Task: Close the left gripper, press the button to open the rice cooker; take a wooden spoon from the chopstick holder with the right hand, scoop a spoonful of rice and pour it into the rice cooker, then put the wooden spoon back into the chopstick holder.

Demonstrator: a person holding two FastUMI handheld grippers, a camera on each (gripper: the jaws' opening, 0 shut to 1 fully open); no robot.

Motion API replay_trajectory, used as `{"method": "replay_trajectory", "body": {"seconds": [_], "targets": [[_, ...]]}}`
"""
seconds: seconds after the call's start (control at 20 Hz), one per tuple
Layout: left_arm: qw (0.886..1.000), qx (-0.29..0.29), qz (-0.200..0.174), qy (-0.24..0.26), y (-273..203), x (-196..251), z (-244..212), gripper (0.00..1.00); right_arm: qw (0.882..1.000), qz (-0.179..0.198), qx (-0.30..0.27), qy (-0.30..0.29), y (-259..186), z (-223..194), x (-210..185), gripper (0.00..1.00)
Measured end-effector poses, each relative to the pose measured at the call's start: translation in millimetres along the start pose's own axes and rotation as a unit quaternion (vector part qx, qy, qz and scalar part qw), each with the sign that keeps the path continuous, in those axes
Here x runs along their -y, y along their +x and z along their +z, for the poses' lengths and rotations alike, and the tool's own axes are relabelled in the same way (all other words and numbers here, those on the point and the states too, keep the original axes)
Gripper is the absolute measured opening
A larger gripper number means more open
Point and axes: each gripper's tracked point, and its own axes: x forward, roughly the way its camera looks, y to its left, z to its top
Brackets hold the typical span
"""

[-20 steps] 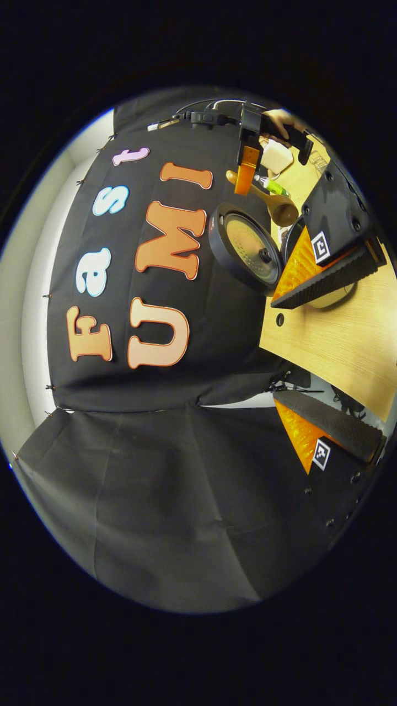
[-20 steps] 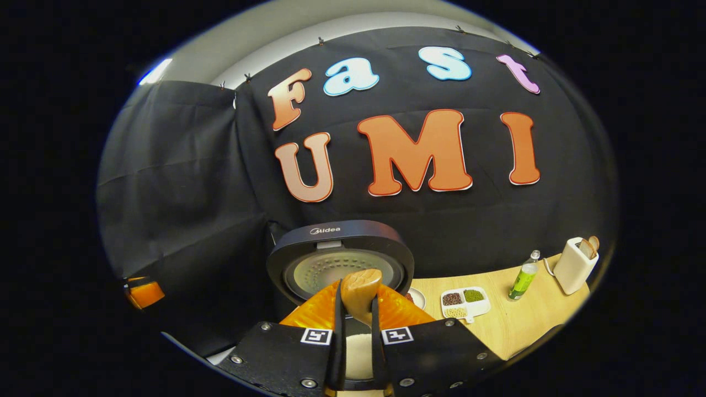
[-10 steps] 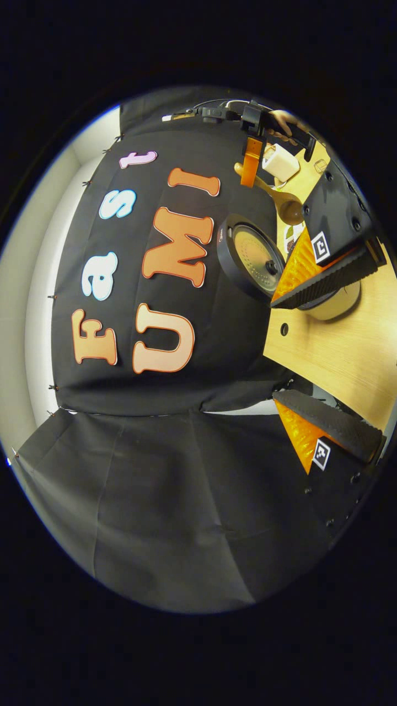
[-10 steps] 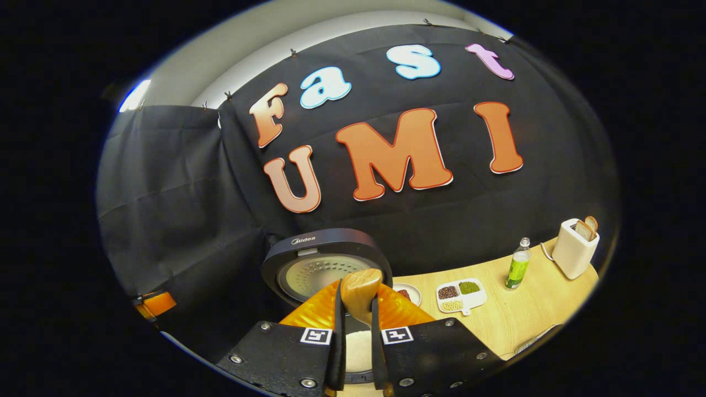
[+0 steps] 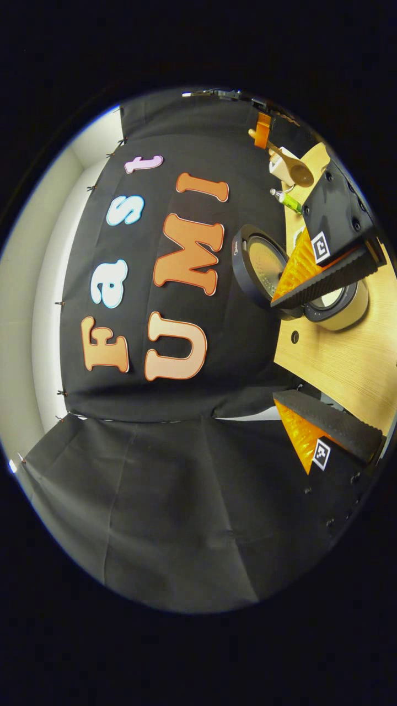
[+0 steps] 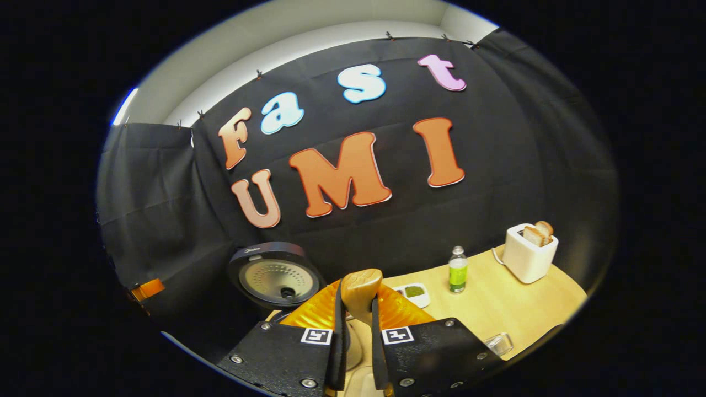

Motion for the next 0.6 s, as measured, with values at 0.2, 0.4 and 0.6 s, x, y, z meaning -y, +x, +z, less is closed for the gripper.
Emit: {"method": "replay_trajectory", "body": {"seconds": [0.2, 0.4, 0.6], "targets": [[1.000, 0.004, -0.001, 0.008, 1, 15, 2, 0.97, 0.999, -0.045, 0.008, 0.008, -27, 5, 64, 0.18], [1.000, 0.004, -0.008, 0.006, 1, 38, 2, 0.97, 0.997, -0.072, 0.005, 0.024, -45, -10, 116, 0.24], [1.000, 0.000, -0.007, 0.007, -3, 53, -3, 0.97, 0.995, -0.094, -0.011, 0.028, -50, -41, 158, 0.24]]}}
